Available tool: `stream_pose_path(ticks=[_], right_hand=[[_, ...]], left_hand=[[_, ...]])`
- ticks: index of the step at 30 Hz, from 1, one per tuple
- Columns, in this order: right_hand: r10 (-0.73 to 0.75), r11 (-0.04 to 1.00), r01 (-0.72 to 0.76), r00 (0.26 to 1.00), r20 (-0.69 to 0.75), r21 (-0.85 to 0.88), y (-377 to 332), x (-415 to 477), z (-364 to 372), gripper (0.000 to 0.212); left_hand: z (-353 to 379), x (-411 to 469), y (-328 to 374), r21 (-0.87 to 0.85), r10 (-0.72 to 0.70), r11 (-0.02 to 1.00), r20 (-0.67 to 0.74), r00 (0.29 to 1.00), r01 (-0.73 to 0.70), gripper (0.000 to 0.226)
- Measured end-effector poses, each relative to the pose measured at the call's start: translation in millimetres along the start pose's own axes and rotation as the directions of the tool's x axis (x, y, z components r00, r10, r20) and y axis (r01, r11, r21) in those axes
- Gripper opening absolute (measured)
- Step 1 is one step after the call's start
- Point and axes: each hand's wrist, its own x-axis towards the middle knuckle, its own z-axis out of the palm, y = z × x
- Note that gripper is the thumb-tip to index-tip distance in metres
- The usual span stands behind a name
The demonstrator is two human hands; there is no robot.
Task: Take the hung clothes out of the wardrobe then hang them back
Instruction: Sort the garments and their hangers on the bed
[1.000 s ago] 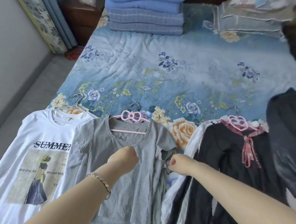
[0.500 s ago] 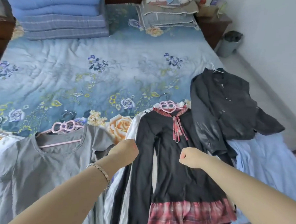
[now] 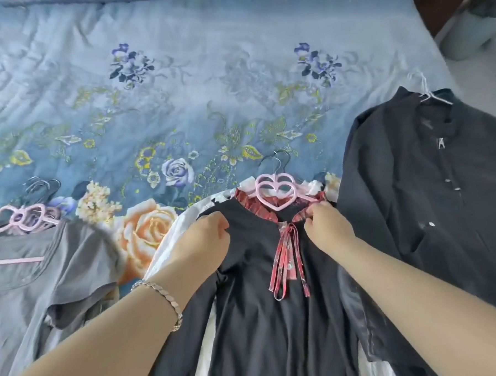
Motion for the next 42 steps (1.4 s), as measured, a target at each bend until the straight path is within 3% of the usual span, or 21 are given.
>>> stream_pose_path(ticks=[6, 10, 11, 12, 14, 17, 20, 22, 25, 28, 30, 32, 38, 42], right_hand=[[0.01, 0.98, -0.002, 0.999, 0.043, -0.198, 8, 87, 32, 0.039], [-0.111, 0.991, 0.107, 0.992, -0.051, -0.078, 22, 87, 47, 0.012], [-0.184, 0.983, 0.18, 0.973, -0.141, -0.042, 28, 82, 48, 0.027], [-0.268, 0.963, 0.265, 0.938, -0.221, -0.04, 36, 75, 49, 0.038], [-0.415, 0.9, 0.434, 0.816, -0.402, -0.047, 51, 59, 47, 0.036], [-0.54, 0.801, 0.596, 0.681, -0.495, -0.054, 72, 44, 49, 0.037], [-0.608, 0.734, 0.674, 0.601, -0.518, -0.08, 84, 38, 48, 0.038], [-0.606, 0.733, 0.677, 0.601, -0.521, -0.071, 86, 36, 48, 0.037], [-0.584, 0.752, 0.657, 0.622, -0.522, -0.058, 85, 39, 50, 0.039], [-0.58, 0.754, 0.654, 0.628, -0.519, -0.051, 83, 37, 50, 0.038], [-0.598, 0.739, 0.671, 0.614, -0.515, -0.057, 82, 32, 49, 0.036], [-0.605, 0.739, 0.671, 0.63, -0.488, -0.05, 80, 24, 47, 0.035], [-0.56, 0.76, 0.647, 0.7, -0.442, 0.062, 69, -21, 28, 0.025], [-0.471, 0.815, 0.572, 0.747, -0.469, 0.093, 53, -58, 2, 0.03]], left_hand=[[26, 33, -12, -0.122, -0.087, 0.989, -0.053, 0.995, 0.08, 0.029], [32, 37, -22, -0.159, -0.166, 0.975, -0.059, 0.984, 0.155, 0.028], [32, 39, -24, -0.162, -0.177, 0.973, -0.07, 0.982, 0.164, 0.026], [32, 41, -26, -0.161, -0.187, 0.972, -0.083, 0.979, 0.172, 0.024], [30, 50, -25, -0.176, -0.225, 0.963, -0.117, 0.967, 0.202, 0.02], [31, 71, -24, -0.243, -0.304, 0.933, -0.132, 0.944, 0.266, 0.023], [39, 91, -30, -0.211, -0.332, 0.917, 0.062, 0.941, 0.337, 0.034], [45, 99, -34, -0.049, -0.338, 0.932, 0.234, 0.912, 0.358, 0.051], [53, 108, -40, 0.128, -0.381, 0.924, 0.267, 0.885, 0.36, 0.065], [53, 113, -41, -0.046, -0.416, 0.895, 0.28, 0.865, 0.444, 0.06], [49, 113, -34, -0.188, -0.369, 0.888, 0.253, 0.895, 0.419, 0.036], [38, 108, -23, -0.201, -0.33, 0.907, 0.204, 0.922, 0.369, 0.019], [2, 68, 15, -0.116, -0.248, 0.95, 0.286, 0.926, 0.29, 0.04], [-22, 22, 46, -0.031, -0.19, 0.98, 0.163, 0.968, 0.197, 0.055]])
